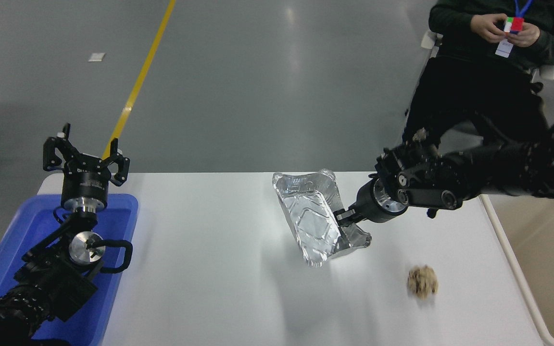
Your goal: Pick up foil plate and place in dustbin
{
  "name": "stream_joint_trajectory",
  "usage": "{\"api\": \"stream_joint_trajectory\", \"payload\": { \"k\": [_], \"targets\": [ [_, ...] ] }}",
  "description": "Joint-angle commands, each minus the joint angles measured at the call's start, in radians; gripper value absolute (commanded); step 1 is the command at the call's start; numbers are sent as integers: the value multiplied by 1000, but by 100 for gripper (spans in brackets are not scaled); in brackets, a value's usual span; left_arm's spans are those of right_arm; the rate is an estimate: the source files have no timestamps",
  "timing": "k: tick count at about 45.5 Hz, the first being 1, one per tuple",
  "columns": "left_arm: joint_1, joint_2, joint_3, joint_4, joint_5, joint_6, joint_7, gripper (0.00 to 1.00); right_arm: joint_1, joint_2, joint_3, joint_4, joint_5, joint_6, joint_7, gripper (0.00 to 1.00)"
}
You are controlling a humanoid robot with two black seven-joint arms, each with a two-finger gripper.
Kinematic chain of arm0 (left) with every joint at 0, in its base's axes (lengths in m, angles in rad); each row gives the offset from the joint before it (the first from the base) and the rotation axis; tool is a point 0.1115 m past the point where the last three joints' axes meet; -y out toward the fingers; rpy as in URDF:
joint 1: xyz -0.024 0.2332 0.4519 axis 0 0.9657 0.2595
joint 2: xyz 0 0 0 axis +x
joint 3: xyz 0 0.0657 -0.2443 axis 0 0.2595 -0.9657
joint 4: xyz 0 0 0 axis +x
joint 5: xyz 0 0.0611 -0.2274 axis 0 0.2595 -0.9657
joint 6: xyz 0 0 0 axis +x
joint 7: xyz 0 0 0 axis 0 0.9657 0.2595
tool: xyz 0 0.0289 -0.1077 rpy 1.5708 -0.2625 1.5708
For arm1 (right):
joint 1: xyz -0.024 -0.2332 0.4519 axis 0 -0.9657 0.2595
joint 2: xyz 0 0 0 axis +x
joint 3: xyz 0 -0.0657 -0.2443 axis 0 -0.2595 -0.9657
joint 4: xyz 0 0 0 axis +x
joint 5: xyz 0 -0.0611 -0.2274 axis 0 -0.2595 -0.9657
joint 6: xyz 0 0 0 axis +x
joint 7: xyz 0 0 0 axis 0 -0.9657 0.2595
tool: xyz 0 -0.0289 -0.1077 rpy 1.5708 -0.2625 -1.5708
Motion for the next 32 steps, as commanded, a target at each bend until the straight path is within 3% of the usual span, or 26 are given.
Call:
{"api": "stream_joint_trajectory", "payload": {
  "k": [1, 5, 10, 14, 32],
  "targets": [
    [0, 0, 0, 0, 0, 1, 0, 99, 286, -192, 5, 47, 4, 277, -9, 0],
    [0, 0, 0, 0, 0, 1, 0, 99, 372, -233, -4, 47, 0, 306, -30, 0],
    [0, -2, 0, 0, 0, 1, 0, 99, 464, -316, -2, 47, -7, 306, -122, 0],
    [0, 0, 0, 0, 0, 1, 0, 99, 497, -368, -7, 47, -10, 306, -158, 0],
    [0, 0, 0, 0, 0, 1, 0, 99, 434, -671, -62, -108, -77, 306, -181, 0]
  ]
}}
